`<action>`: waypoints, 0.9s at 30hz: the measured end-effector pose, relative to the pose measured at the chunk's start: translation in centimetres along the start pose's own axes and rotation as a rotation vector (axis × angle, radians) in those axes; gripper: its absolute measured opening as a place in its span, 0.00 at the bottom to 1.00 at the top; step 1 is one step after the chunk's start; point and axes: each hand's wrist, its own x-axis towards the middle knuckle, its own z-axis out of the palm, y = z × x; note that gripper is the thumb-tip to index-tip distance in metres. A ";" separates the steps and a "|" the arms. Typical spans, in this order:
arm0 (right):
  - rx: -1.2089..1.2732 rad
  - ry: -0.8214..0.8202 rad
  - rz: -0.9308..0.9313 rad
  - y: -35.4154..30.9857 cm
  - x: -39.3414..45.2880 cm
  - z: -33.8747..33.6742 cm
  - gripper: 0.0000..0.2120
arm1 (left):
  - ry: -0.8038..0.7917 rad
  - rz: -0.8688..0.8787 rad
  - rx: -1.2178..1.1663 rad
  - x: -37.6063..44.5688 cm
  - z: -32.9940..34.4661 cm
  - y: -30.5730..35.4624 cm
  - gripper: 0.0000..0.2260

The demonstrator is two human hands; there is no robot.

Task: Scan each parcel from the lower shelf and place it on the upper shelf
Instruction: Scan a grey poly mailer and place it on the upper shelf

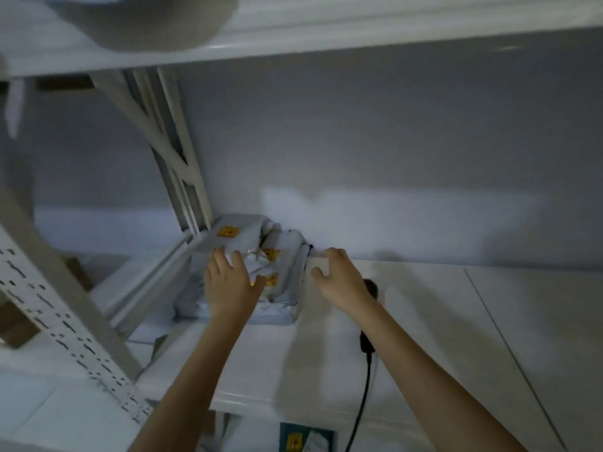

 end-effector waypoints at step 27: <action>0.347 -0.161 0.211 -6.9 11.7 13.8 0.15 | -0.212 -0.227 -0.140 10.3 6.1 -9.0 0.49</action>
